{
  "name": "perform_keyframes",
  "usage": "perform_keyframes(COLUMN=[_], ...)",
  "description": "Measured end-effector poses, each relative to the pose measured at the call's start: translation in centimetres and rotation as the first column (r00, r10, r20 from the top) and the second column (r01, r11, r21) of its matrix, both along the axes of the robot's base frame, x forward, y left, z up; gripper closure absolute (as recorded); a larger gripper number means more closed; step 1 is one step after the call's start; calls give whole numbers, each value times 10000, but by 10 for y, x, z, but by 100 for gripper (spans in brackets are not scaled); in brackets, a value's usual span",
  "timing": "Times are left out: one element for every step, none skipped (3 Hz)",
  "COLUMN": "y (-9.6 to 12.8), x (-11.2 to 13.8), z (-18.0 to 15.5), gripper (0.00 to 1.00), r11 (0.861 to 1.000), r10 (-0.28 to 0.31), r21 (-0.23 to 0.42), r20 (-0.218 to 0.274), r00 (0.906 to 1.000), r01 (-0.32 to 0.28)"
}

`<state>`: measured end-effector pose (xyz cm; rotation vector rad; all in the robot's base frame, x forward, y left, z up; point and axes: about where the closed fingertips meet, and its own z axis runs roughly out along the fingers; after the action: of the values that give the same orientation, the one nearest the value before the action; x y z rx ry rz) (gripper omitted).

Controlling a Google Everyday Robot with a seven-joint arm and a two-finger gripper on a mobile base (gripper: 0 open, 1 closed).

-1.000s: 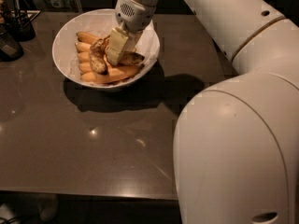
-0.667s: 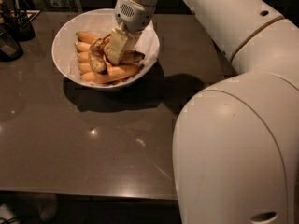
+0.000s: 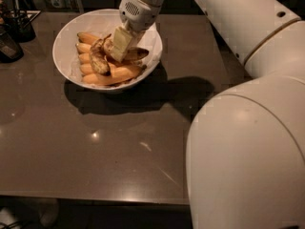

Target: Pick banana from white bowl

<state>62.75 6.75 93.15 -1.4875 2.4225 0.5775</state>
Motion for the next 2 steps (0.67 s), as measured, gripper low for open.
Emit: perform_keyframes(y=[-8, -16], x=[-7, -21], z=[23, 47], gripper=[100, 100], r11=[9965, 9915], r10=[140, 486], r21=[810, 1129], r20=[650, 1377], r00=[9978, 9893], r01=[-192, -644])
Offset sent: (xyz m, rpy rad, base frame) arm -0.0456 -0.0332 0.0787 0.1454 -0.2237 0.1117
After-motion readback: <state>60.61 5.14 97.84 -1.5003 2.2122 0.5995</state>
